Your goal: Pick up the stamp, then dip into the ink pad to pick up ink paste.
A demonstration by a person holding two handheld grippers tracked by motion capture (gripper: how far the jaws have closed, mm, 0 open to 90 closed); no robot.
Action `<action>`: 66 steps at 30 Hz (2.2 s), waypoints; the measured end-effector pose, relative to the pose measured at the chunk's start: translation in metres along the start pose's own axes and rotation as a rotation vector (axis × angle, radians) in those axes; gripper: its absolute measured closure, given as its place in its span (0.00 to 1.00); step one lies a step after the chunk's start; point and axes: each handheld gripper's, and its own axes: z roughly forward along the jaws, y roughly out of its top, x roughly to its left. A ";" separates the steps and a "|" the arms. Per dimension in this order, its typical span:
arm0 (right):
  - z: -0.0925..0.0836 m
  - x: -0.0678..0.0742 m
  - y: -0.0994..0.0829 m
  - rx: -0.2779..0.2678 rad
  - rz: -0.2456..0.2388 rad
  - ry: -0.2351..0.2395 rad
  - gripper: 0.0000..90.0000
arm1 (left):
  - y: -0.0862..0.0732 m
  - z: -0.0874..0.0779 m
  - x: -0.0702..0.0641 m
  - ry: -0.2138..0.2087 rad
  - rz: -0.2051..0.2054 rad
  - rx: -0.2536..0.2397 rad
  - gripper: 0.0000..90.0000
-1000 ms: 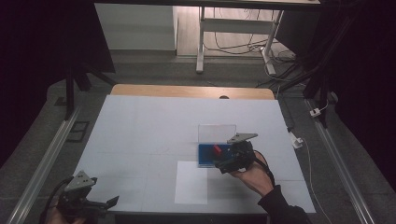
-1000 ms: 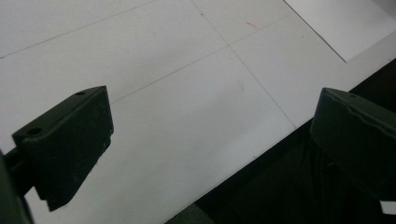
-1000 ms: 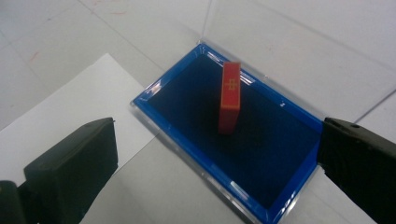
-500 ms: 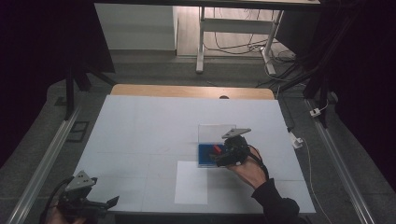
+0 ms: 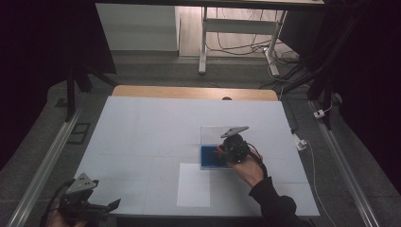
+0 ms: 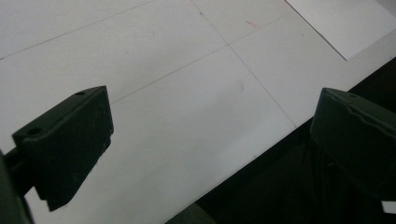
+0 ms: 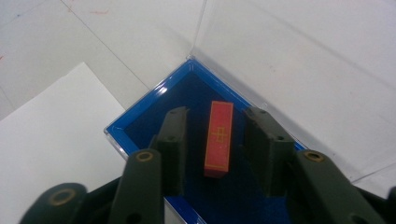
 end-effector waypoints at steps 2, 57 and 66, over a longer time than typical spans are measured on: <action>0.001 0.000 0.000 0.003 0.003 -0.002 0.71 | 0.000 0.000 0.000 0.000 0.001 0.000 0.00; -0.026 -0.002 0.003 -0.073 -0.046 0.064 0.89 | 0.001 0.000 -0.001 0.000 0.017 0.004 0.00; -0.012 0.004 0.003 -0.020 -0.089 0.066 0.89 | 0.001 0.000 -0.001 -0.001 0.019 0.005 0.00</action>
